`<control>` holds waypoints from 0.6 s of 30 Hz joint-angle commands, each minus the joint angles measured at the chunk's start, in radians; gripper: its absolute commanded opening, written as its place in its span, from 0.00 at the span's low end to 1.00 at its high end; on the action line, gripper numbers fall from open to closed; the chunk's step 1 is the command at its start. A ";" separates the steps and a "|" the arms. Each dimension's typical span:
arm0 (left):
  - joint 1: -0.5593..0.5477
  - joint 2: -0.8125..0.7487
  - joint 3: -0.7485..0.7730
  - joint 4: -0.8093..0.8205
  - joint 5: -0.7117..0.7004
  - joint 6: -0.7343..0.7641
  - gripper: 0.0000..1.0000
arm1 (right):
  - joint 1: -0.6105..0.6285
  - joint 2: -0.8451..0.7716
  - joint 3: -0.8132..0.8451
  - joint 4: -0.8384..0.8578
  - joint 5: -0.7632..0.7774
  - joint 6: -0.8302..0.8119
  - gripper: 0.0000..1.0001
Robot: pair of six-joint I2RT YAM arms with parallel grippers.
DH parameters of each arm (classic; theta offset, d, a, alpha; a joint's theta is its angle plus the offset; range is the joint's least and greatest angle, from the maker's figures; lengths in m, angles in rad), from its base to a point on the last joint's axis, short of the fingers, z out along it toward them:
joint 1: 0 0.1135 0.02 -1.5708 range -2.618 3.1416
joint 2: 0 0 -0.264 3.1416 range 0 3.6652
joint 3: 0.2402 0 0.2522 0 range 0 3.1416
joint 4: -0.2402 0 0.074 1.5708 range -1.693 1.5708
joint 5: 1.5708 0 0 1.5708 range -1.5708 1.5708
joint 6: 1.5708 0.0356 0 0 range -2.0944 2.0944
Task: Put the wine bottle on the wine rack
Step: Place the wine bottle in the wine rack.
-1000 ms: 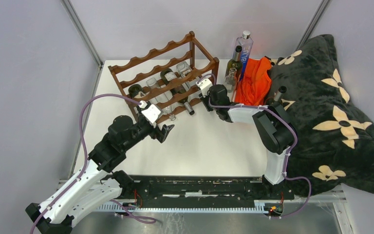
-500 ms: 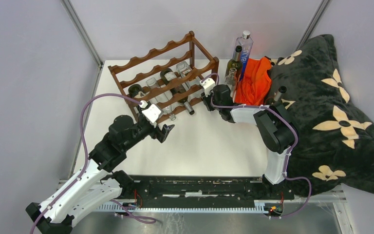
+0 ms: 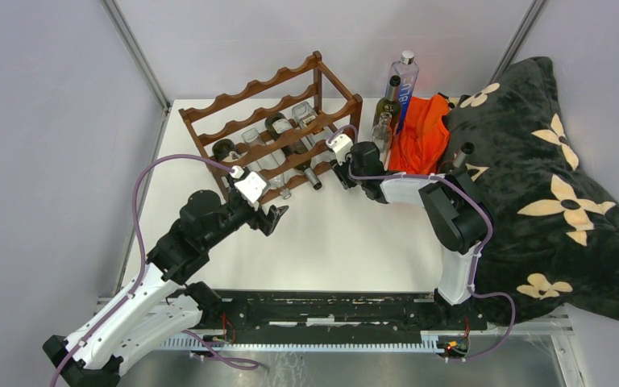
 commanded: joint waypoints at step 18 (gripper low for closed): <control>0.009 0.003 0.006 0.048 0.026 0.012 1.00 | 0.009 0.059 0.056 -0.027 -0.045 0.071 0.06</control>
